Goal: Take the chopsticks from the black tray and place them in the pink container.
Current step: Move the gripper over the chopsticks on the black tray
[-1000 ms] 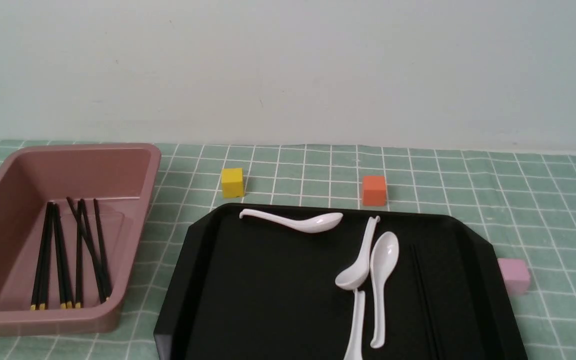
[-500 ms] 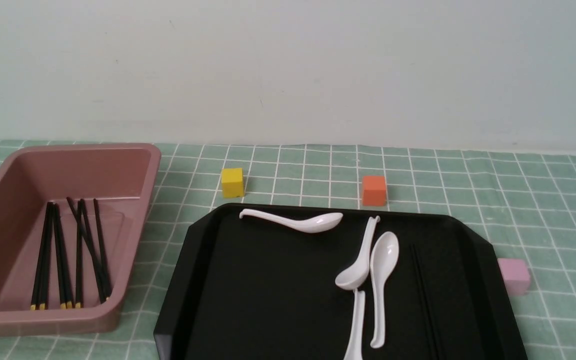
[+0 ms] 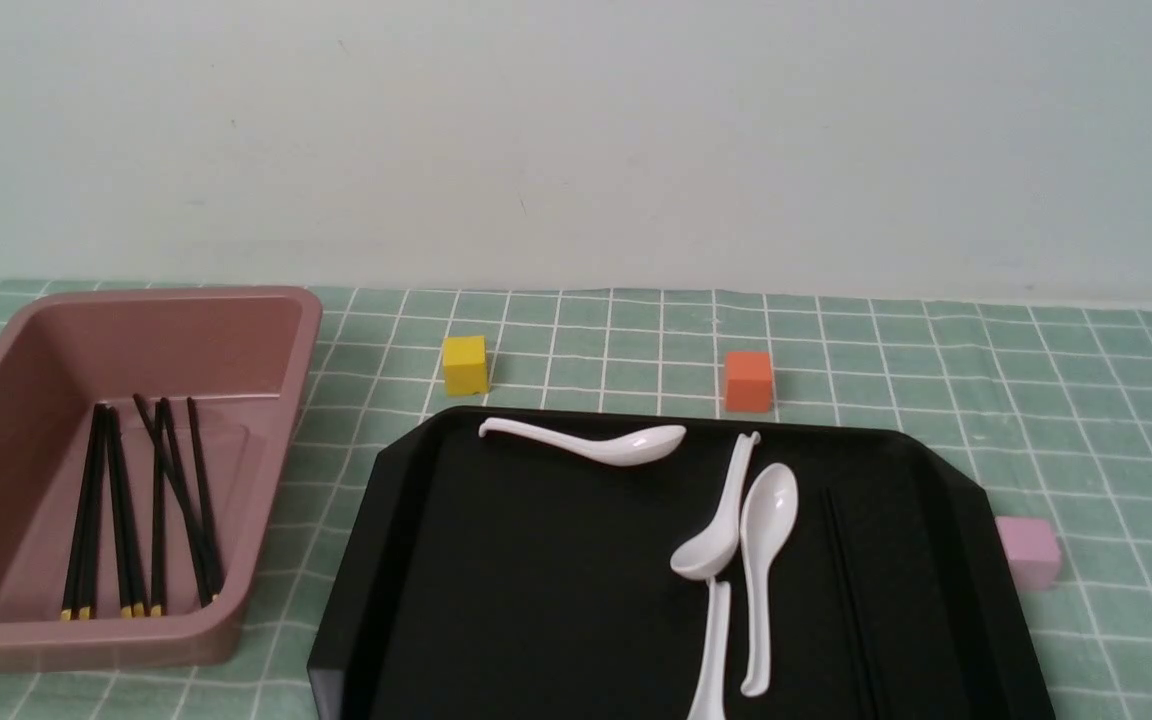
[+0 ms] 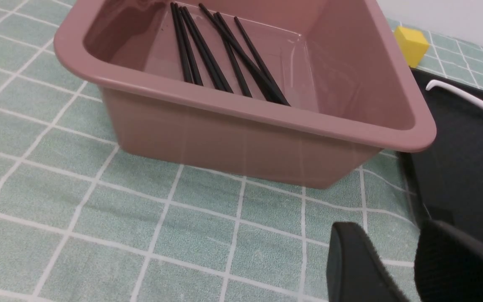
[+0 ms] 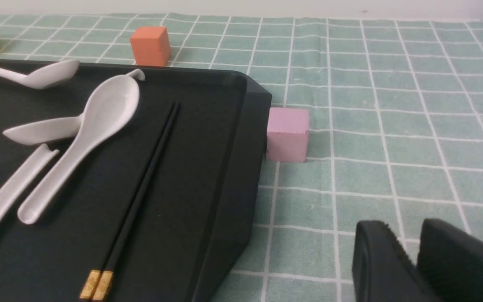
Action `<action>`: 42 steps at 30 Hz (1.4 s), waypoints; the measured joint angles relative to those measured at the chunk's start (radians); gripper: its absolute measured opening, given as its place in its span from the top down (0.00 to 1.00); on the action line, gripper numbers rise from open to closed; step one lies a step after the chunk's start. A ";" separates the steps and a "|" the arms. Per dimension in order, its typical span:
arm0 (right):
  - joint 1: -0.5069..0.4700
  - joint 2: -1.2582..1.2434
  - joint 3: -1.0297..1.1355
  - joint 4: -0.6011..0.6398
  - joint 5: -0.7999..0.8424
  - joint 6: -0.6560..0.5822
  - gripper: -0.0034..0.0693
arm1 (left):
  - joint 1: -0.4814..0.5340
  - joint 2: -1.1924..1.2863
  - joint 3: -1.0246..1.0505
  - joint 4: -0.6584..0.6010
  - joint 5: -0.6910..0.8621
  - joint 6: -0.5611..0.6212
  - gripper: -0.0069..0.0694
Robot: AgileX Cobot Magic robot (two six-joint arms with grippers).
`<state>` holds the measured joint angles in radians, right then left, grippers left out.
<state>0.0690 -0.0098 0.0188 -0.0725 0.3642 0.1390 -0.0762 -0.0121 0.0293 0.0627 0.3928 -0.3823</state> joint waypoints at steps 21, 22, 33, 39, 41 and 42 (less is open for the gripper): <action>0.000 0.000 0.006 0.720 -0.397 0.290 0.69 | 0.000 0.000 0.000 0.000 0.000 0.000 0.60; 0.000 0.000 0.006 0.733 -0.421 0.290 0.69 | 0.000 0.000 0.000 0.000 0.000 0.000 0.60; 0.000 0.088 -0.283 0.585 -0.518 0.146 0.76 | 0.000 0.000 0.000 0.000 0.000 0.000 0.60; 0.000 0.388 -0.560 0.435 -0.043 -0.010 0.96 | 0.000 0.000 0.000 0.000 0.000 0.000 0.60; 0.000 0.508 -0.616 0.415 0.163 -0.035 0.97 | 0.000 0.000 0.000 0.000 0.000 0.000 0.60; 0.000 0.576 -0.638 0.408 0.254 -0.051 0.97 | 0.000 0.000 0.000 0.000 0.000 0.000 0.60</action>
<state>0.0690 0.5663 -0.6191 0.3351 0.6182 0.0879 -0.0762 -0.0121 0.0293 0.0627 0.3928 -0.3823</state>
